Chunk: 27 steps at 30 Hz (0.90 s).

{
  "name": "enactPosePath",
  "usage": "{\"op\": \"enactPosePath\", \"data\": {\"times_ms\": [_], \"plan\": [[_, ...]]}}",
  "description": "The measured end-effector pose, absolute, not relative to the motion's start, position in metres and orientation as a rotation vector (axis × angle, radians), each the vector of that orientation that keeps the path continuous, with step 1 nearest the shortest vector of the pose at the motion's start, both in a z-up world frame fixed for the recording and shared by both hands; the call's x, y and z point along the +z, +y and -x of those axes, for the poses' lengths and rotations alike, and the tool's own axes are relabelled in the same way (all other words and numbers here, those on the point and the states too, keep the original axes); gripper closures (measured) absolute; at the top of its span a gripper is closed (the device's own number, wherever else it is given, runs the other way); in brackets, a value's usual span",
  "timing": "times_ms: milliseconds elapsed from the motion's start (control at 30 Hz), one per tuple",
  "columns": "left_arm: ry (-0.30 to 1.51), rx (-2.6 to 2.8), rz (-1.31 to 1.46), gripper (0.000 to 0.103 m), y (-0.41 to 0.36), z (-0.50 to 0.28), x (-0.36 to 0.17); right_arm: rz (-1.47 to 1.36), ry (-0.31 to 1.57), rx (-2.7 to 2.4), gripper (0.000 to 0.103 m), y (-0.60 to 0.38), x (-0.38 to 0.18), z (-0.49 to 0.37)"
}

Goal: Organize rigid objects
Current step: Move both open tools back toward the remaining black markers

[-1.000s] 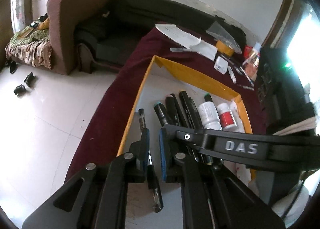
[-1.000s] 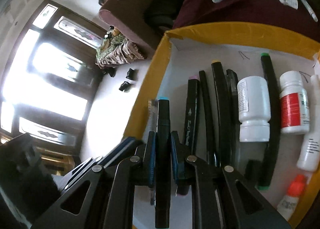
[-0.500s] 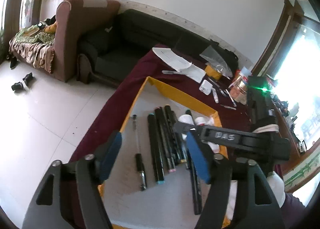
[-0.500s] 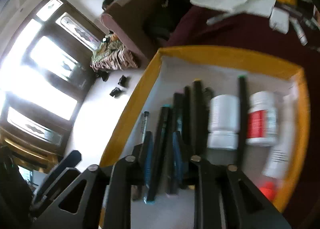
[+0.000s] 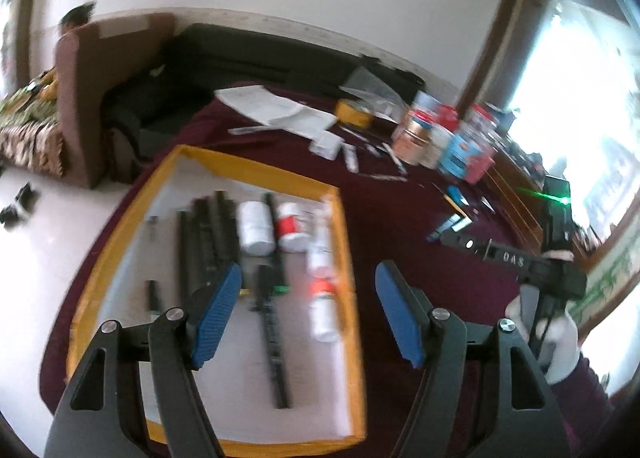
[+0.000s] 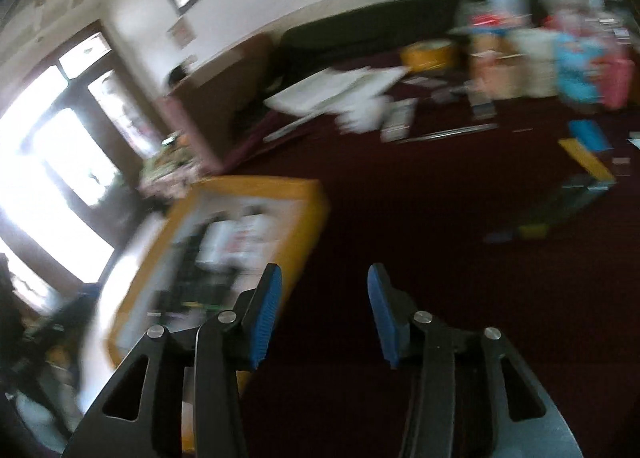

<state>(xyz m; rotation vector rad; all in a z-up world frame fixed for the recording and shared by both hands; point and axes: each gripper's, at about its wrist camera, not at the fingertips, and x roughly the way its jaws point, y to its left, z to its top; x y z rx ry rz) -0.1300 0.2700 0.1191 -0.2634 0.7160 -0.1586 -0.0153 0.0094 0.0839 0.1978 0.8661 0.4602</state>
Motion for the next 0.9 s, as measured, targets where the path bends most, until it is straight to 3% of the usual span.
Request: {"op": "enactPosePath", "data": {"times_ms": [367, 900], "plan": [[0.840, -0.335, 0.058, 0.031, 0.145, 0.120, 0.097, -0.398, 0.798, 0.070, 0.061, -0.187, 0.069, 0.007], [0.901, -0.297, -0.175, 0.031, 0.047, 0.059, 0.077, -0.394, 0.719, 0.068, 0.061, -0.182, 0.055, -0.040]]}}
